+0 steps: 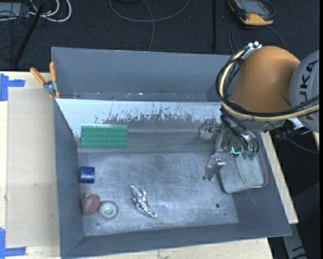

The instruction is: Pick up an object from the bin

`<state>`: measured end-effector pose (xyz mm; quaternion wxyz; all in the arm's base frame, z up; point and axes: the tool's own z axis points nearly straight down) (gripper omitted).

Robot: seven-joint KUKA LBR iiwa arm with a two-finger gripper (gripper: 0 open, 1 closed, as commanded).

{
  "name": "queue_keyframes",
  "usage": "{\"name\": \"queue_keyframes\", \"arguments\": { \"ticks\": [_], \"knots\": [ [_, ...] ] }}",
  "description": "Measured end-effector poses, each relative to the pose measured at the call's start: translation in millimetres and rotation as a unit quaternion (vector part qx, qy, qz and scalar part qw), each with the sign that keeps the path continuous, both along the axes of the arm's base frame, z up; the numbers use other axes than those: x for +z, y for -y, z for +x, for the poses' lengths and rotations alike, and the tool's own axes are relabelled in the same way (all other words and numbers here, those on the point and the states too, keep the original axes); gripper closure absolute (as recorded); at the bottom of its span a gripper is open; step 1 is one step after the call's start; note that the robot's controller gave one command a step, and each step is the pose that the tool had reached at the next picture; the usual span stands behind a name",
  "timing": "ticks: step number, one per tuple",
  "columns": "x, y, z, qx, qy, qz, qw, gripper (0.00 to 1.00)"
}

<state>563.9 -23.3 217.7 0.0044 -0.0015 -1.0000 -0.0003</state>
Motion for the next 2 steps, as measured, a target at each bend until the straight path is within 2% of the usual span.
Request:
{"name": "queue_keyframes", "arguments": {
  "ticks": [1, 2],
  "knots": [
    [-106.6, 39.9, -81.7, -0.035, -0.0029, 0.0, 0.9994, 0.0],
    [11.1, 7.9, -62.9, -0.063, 0.0087, 0.0, 0.998, 0.0]
  ]
}}
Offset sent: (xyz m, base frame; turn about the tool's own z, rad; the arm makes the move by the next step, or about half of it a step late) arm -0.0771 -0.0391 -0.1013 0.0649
